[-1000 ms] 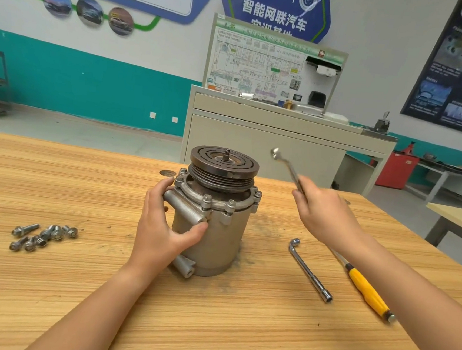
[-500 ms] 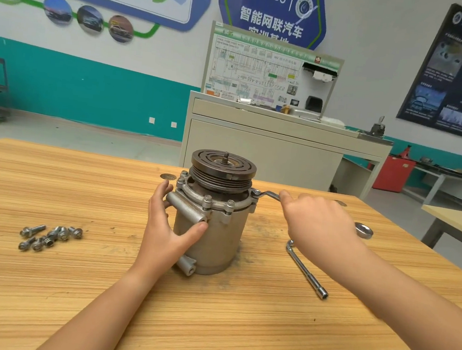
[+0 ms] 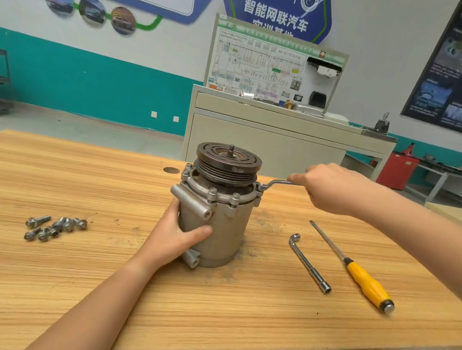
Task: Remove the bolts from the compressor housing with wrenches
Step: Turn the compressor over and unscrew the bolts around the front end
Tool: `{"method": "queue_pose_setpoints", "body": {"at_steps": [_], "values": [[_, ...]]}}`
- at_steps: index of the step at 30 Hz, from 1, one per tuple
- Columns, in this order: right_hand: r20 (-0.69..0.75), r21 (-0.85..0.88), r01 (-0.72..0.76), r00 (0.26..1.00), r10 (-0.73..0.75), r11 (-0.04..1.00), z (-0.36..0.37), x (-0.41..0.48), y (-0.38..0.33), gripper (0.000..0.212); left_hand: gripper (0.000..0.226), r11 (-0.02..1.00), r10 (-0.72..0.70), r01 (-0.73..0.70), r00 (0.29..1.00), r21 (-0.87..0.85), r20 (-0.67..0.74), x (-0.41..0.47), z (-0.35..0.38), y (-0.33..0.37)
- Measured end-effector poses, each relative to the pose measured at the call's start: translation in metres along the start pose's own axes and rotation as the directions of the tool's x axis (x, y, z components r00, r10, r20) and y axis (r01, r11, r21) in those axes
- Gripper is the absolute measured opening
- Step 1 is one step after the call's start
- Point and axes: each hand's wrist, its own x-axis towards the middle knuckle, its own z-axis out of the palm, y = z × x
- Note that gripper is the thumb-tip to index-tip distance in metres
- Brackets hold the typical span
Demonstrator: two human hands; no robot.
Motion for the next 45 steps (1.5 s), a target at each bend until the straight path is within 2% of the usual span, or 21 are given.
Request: {"method": "queue_pose_setpoints", "body": {"at_steps": [2,7,12,15,18,20,25,28,31,34,39,42,45], "values": [[-0.070,-0.027,0.014,0.997,-0.016,1.000,0.011,0.014,0.005,0.050,0.064,1.000,-0.022,0.022,0.999,-0.008,0.042,0.000,0.000,-0.004],[-0.217,0.055,0.029,0.976,-0.016,0.998,0.042,0.048,-0.012,0.029,0.071,0.998,-0.057,0.055,0.996,0.022,0.062,0.000,-0.004,-0.003],[-0.317,0.109,0.058,0.948,-0.021,0.992,0.054,0.073,-0.024,0.028,0.069,0.998,-0.039,0.036,0.998,0.047,0.058,-0.001,-0.004,-0.004],[-0.342,0.255,-0.025,0.933,0.114,0.967,0.051,0.065,-0.019,0.023,0.066,0.998,-0.034,0.030,0.998,0.058,0.058,0.000,-0.003,-0.006],[-0.416,0.490,-0.063,0.860,0.297,0.869,0.048,0.037,-0.008,0.021,0.066,0.997,-0.027,0.023,0.998,0.069,0.057,0.000,-0.003,-0.006],[-0.429,0.530,-0.045,0.847,0.313,0.847,0.045,0.016,-0.004,0.020,0.065,0.997,-0.019,0.015,0.998,0.072,0.061,0.000,-0.003,-0.007],[-0.289,0.338,-0.060,0.943,0.165,0.939,0.036,-0.022,-0.006,0.026,0.063,0.997,-0.019,0.014,0.997,0.073,0.070,-0.002,-0.004,-0.005],[-0.209,0.322,-0.046,0.971,0.118,0.946,0.031,-0.028,-0.011,0.031,0.061,0.997,-0.014,0.009,0.998,0.076,0.056,-0.002,-0.003,-0.004],[-0.164,0.358,-0.058,0.979,0.124,0.932,0.023,-0.028,-0.017,0.033,0.061,0.998,-0.021,0.017,0.998,0.063,0.063,-0.003,-0.003,-0.004],[-0.109,0.314,-0.078,0.987,0.118,0.946,0.014,-0.030,-0.023,0.035,0.062,0.998,-0.023,0.020,0.997,0.059,0.068,-0.003,-0.003,-0.003],[-0.012,-0.030,-0.057,0.998,0.056,0.998,-0.007,-0.035,-0.051,0.047,0.062,0.999,-0.024,0.020,0.997,0.050,0.071,-0.003,-0.003,-0.002],[0.030,-0.081,-0.041,0.999,0.044,0.996,-0.013,-0.034,-0.065,0.056,0.062,0.999,-0.032,0.028,0.996,0.047,0.080,-0.003,-0.003,-0.002],[-0.016,-0.124,-0.016,1.000,0.014,0.992,-0.006,-0.030,-0.053,0.055,0.063,0.998,-0.036,0.032,0.996,0.056,0.077,-0.002,-0.004,-0.004]]}}
